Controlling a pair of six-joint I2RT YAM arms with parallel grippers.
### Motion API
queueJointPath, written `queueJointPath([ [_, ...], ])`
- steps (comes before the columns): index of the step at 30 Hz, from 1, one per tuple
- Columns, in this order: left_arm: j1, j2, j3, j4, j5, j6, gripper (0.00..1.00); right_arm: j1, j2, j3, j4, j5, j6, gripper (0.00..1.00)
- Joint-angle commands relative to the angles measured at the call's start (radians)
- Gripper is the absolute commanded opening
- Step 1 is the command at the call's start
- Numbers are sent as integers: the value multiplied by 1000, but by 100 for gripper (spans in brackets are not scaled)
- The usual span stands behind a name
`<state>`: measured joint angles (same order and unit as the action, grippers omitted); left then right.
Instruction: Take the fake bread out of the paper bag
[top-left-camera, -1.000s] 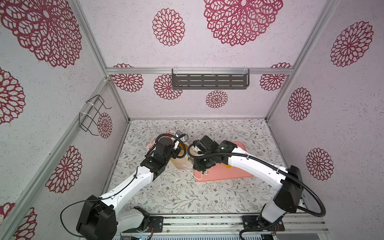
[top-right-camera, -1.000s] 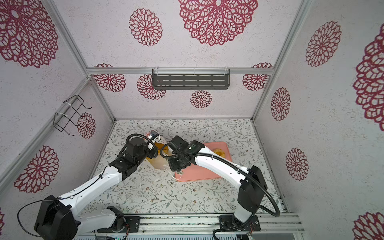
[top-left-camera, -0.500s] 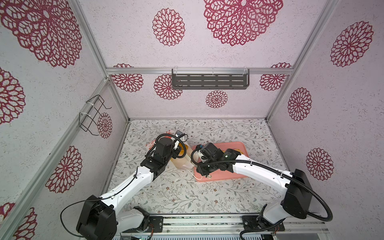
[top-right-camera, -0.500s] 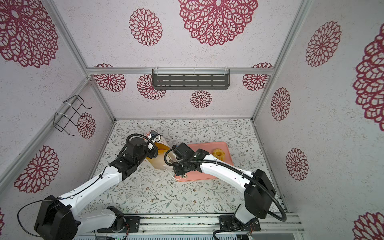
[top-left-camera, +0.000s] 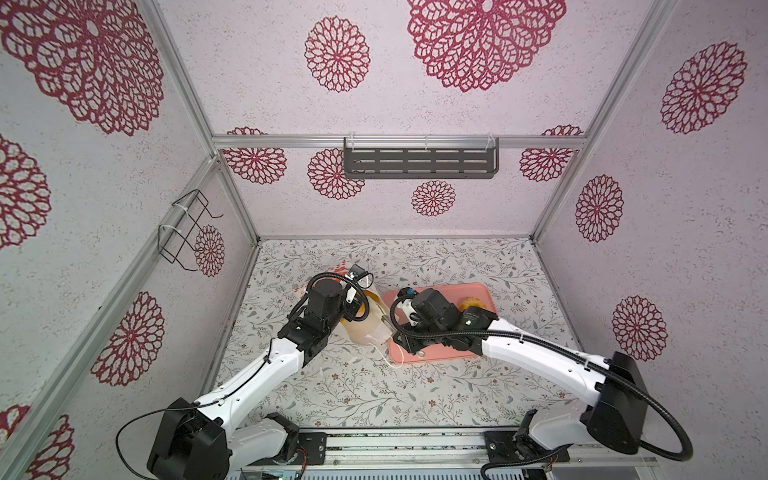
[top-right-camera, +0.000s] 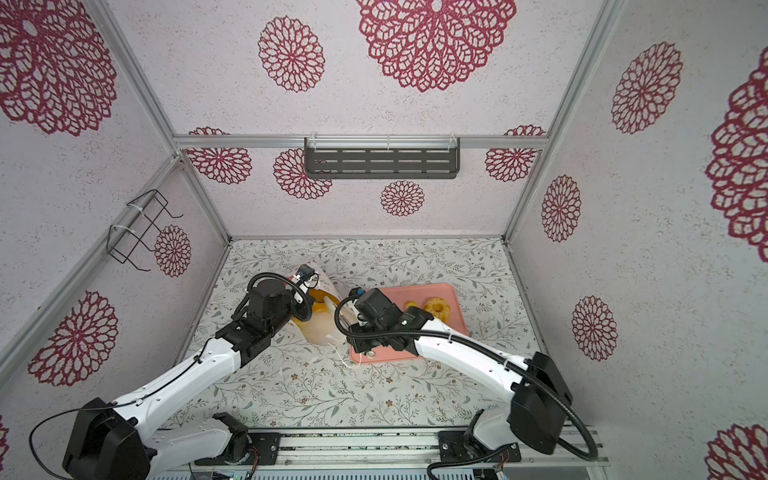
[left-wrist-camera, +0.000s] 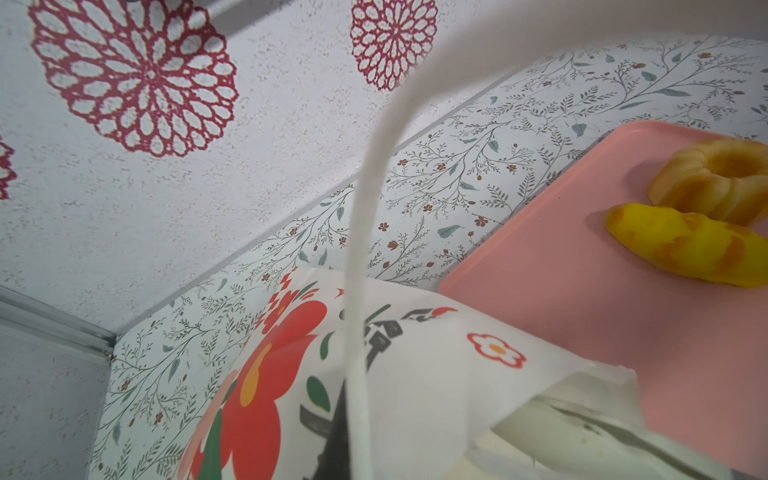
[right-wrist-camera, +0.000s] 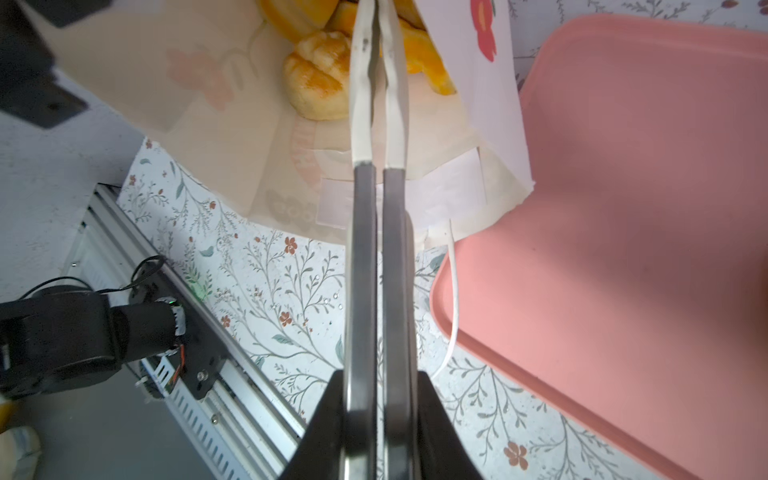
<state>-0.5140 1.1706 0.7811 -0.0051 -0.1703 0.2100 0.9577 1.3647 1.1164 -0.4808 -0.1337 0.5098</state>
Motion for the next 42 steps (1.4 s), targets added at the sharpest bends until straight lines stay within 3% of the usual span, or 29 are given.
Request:
queueJointPath([
  [1, 17, -56, -10, 20, 58, 31, 0, 40, -122, -40, 108, -23, 81, 2],
  [8, 64, -170, -98, 19, 215, 90, 0, 125, -183, -165, 197, -19, 153, 3],
  [17, 63, -214, -117, -95, 184, 50, 0, 202, -131, -277, 364, -3, 246, 3],
  [22, 61, -209, -106, -90, 169, 24, 0, 223, -55, -252, 386, -21, 246, 7],
  [28, 54, -200, -100, -87, 170, 16, 0, 222, 50, -169, 352, -28, 236, 21],
  [42, 43, -262, -151, -60, 159, -6, 0, 187, 207, -2, 290, -65, 245, 35],
])
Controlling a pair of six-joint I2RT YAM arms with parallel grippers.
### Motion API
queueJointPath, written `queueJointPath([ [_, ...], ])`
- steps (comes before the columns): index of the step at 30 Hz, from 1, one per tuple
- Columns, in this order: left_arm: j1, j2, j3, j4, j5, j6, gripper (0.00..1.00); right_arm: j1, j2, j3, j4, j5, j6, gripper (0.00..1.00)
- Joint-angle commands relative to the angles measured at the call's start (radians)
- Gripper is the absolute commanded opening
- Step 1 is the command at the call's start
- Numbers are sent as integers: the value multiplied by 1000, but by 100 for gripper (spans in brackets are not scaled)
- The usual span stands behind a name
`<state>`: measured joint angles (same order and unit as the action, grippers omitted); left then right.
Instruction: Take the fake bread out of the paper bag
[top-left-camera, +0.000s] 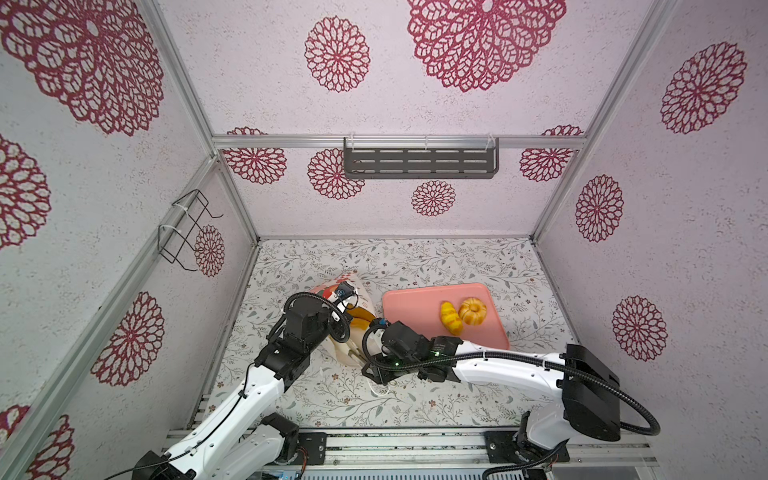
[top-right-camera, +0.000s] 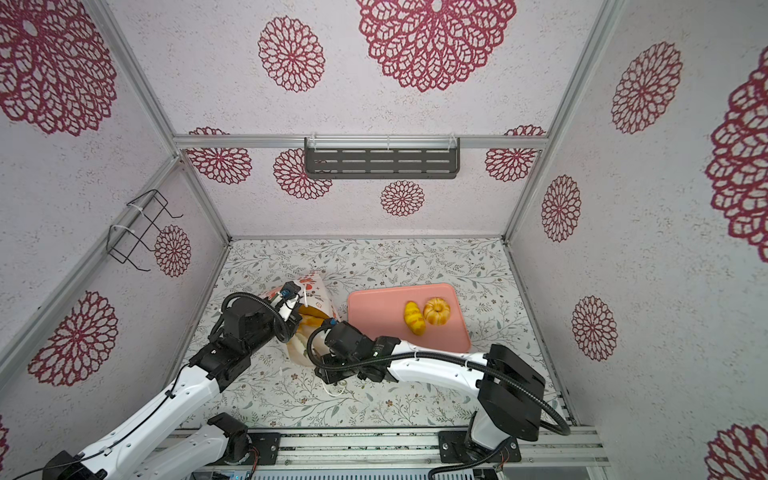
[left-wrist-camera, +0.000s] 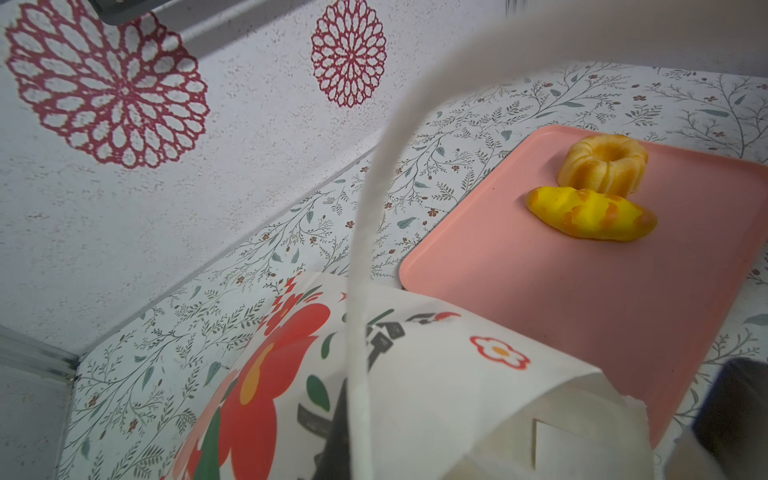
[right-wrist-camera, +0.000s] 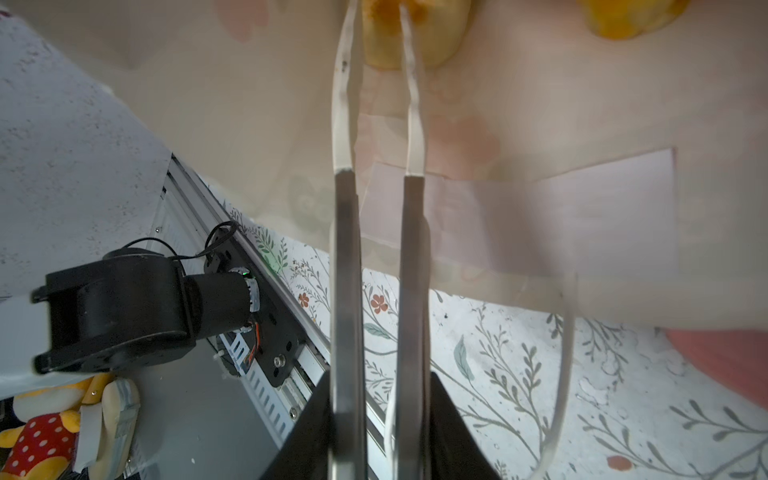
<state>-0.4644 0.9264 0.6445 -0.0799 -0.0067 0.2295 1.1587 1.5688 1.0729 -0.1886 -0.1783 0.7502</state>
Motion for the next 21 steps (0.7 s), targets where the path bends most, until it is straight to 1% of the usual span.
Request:
queueJointPath([
  [1, -6, -20, -17, 17, -4, -27, 0, -18, 12, 49, -6, -25, 5, 37],
  [7, -9, -24, -28, 36, -3, -36, 0, -43, 43, 65, -13, -25, 14, 39],
  [13, -13, -23, -31, 49, -1, -38, 0, -54, 66, 95, -52, 0, 7, 41],
  [21, -17, -19, -32, 61, 0, -43, 0, -61, 121, 145, -53, -17, -7, 43],
])
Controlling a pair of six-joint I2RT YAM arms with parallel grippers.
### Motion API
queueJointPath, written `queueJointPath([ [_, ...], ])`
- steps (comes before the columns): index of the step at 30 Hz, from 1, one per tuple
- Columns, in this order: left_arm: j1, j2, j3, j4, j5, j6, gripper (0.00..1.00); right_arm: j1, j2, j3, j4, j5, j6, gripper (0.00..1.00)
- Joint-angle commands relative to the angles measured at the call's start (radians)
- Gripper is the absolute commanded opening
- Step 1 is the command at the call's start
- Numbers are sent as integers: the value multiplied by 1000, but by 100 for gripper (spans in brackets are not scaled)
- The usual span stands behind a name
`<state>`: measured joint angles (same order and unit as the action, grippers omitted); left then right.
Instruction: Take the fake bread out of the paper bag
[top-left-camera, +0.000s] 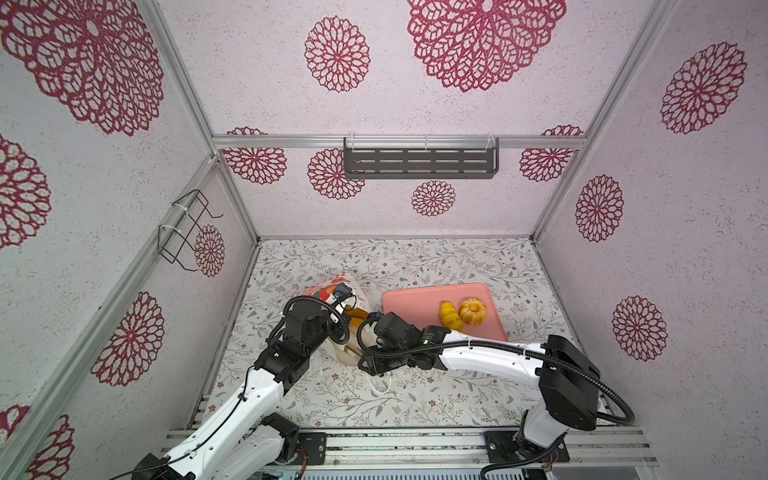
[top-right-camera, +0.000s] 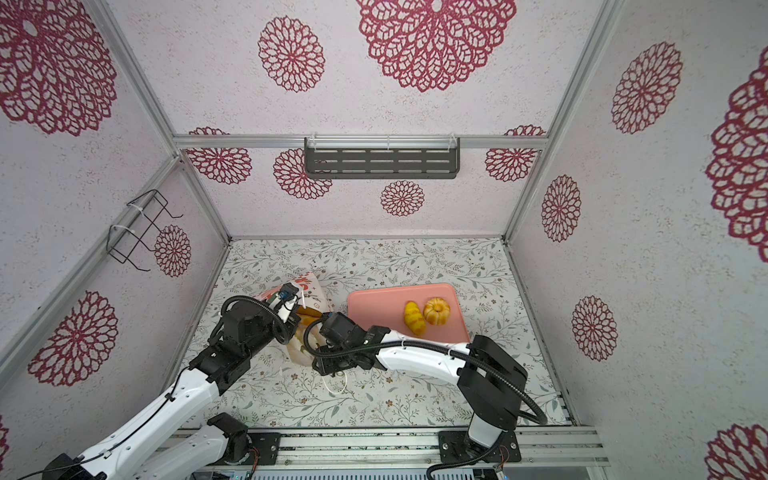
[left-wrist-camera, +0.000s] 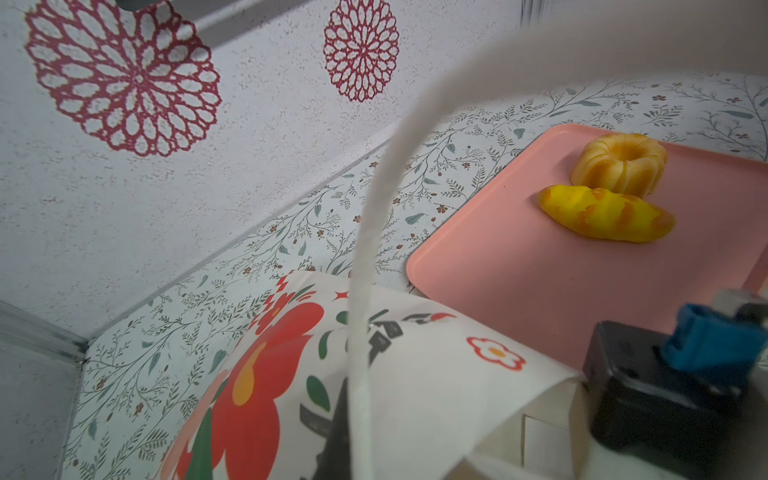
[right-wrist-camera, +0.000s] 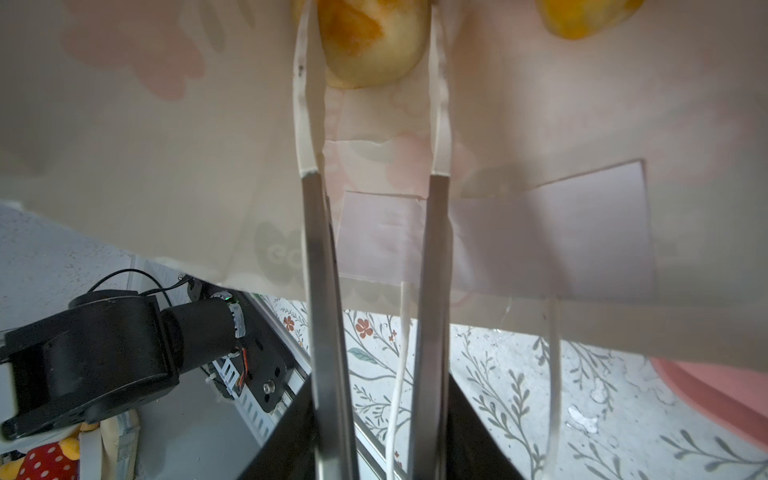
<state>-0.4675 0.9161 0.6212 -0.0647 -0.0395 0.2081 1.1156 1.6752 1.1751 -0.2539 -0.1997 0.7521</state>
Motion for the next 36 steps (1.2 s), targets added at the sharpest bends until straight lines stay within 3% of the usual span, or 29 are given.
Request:
queueJointPath([
  [1, -15, -7, -10, 48, 34, -23, 0, -20, 23, 48, 15, 5, -7, 43],
  [10, -27, 12, -9, 75, 37, -42, 0, -43, 71, 60, 69, 57, 35, 38],
  [25, -42, -6, -55, 132, -118, -162, 0, -45, -92, -18, 27, 30, 27, 0],
  [36, -47, -3, -55, 129, -160, -175, 0, -42, -219, -98, -41, 57, 33, 0],
])
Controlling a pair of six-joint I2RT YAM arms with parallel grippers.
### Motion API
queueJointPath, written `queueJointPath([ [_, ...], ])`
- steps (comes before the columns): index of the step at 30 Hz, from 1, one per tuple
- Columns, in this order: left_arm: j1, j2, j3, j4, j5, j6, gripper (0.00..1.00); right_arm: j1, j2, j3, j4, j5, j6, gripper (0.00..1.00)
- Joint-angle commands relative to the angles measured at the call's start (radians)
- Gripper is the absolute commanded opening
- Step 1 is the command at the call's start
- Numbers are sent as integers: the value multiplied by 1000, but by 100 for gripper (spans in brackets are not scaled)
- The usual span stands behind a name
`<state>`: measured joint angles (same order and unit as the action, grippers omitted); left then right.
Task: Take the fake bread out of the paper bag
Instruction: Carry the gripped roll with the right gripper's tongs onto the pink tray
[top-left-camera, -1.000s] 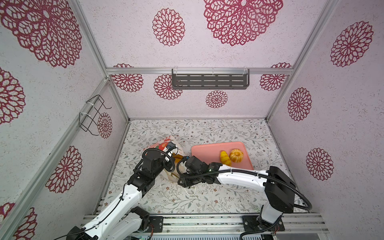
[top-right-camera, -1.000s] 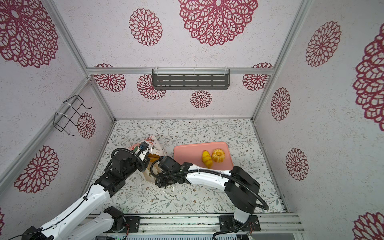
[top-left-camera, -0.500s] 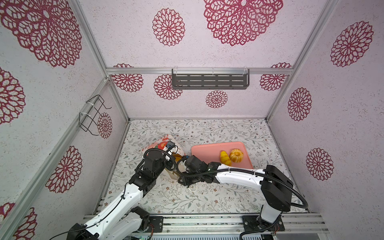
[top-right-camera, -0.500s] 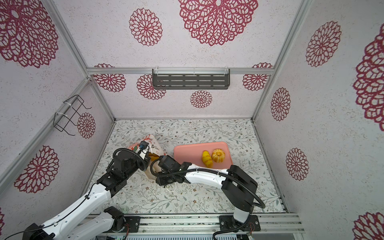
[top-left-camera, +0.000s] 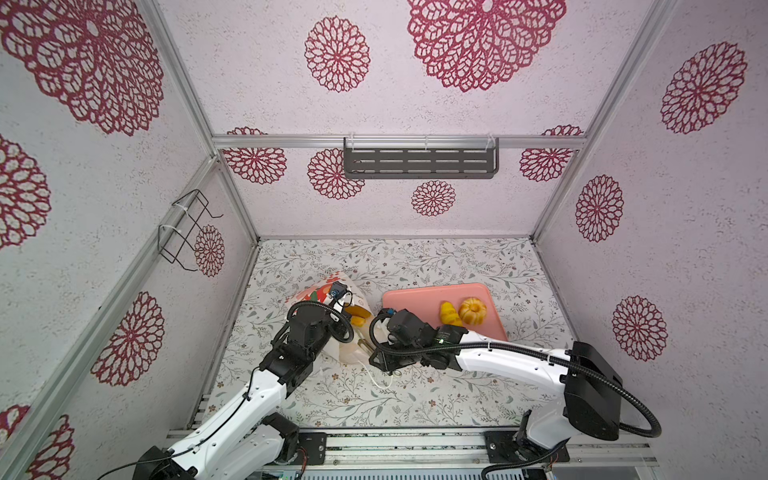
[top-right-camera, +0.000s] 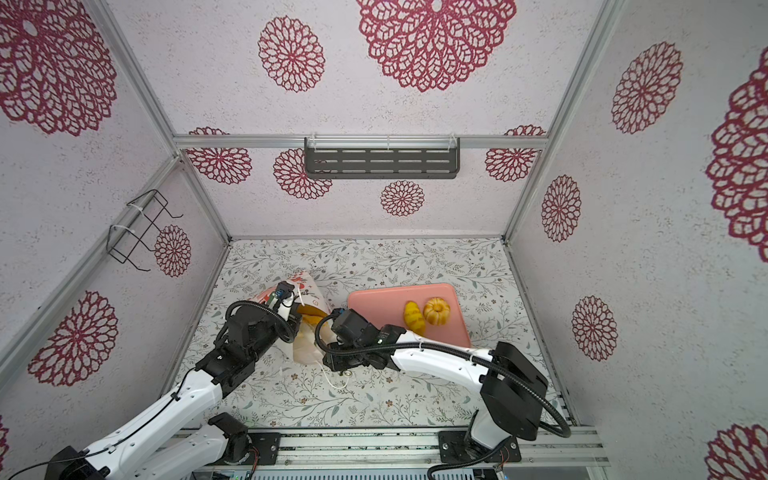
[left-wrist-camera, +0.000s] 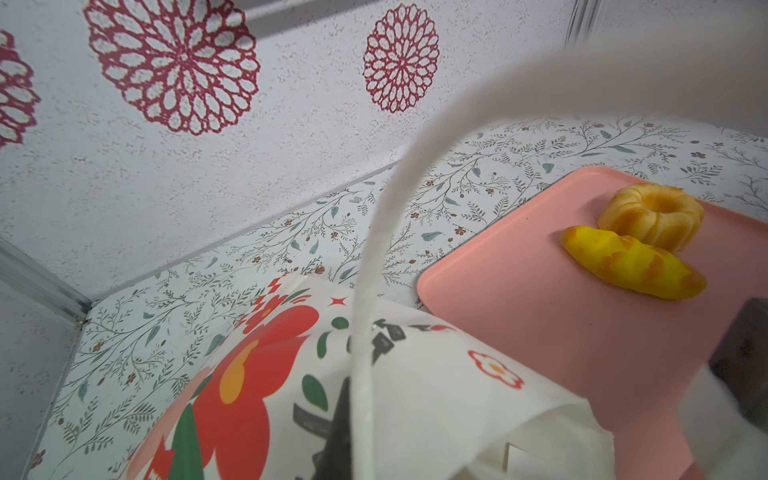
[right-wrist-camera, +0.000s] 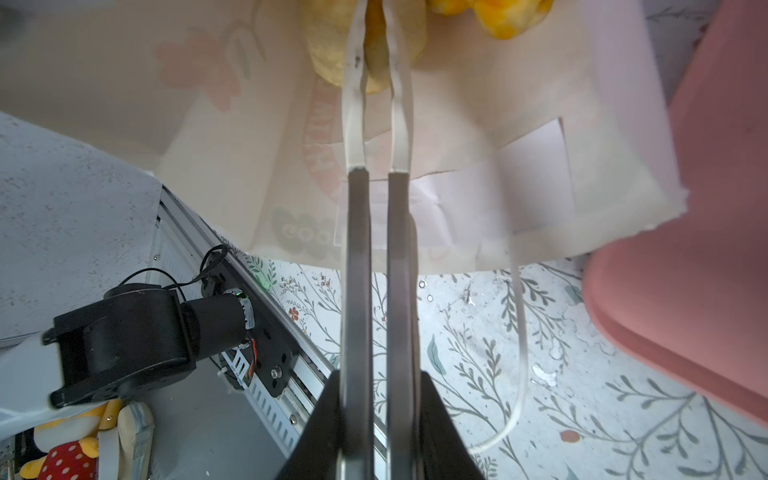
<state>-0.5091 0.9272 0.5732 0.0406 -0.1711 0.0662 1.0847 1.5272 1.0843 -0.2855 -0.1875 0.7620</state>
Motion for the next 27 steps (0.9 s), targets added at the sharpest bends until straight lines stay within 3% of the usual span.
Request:
queueJointPath([
  [1, -6, -14, -7, 25, -37, -36, 0, -9, -84, -12, -18, 47, 22, 0],
  [16, -16, 60, 75, -9, -234, -139, 0, 27, -356, -81, -224, 128, 24, 0],
  [24, -16, 148, 156, -84, -419, -225, 0, 34, -472, -64, -331, 173, 48, 0],
  [27, -16, 175, 173, -92, -433, -230, 0, 34, -511, -37, -409, 223, 46, 0],
])
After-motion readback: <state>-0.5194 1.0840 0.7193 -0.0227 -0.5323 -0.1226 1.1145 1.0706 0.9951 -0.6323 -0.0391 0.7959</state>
